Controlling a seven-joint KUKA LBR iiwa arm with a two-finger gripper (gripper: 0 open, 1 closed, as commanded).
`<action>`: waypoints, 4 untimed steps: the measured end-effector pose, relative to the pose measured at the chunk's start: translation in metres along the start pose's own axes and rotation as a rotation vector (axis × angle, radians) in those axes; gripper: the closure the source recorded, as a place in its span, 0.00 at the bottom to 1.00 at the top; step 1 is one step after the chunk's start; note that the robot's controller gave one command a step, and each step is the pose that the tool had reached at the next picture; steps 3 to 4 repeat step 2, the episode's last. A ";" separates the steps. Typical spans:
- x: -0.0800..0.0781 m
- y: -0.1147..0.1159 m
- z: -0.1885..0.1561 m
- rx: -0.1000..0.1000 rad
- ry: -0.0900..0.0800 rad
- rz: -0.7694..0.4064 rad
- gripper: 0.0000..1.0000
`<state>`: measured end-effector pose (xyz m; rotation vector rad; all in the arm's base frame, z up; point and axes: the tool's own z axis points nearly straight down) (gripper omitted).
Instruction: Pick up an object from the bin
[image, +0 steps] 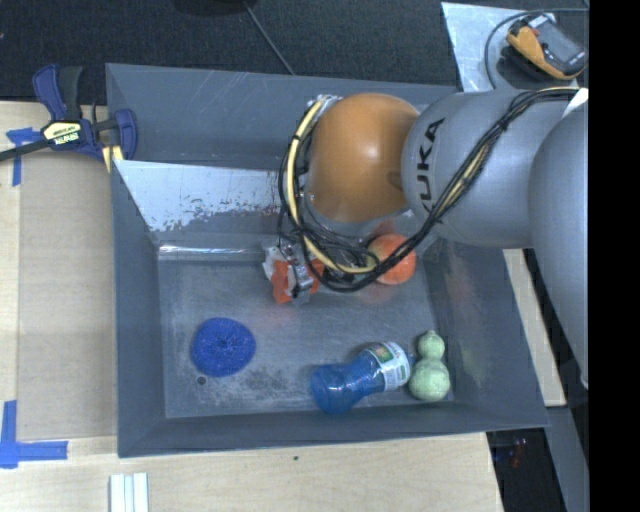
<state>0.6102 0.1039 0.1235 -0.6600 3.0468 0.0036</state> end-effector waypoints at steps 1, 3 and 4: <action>0.000 0.000 -0.005 -0.001 0.001 0.000 1.00; 0.000 0.000 -0.014 0.000 0.000 0.002 1.00; 0.000 0.000 -0.014 0.000 0.000 0.002 1.00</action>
Offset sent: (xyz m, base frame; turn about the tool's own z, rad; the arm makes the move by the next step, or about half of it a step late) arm -0.0005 0.0001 0.0215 0.0003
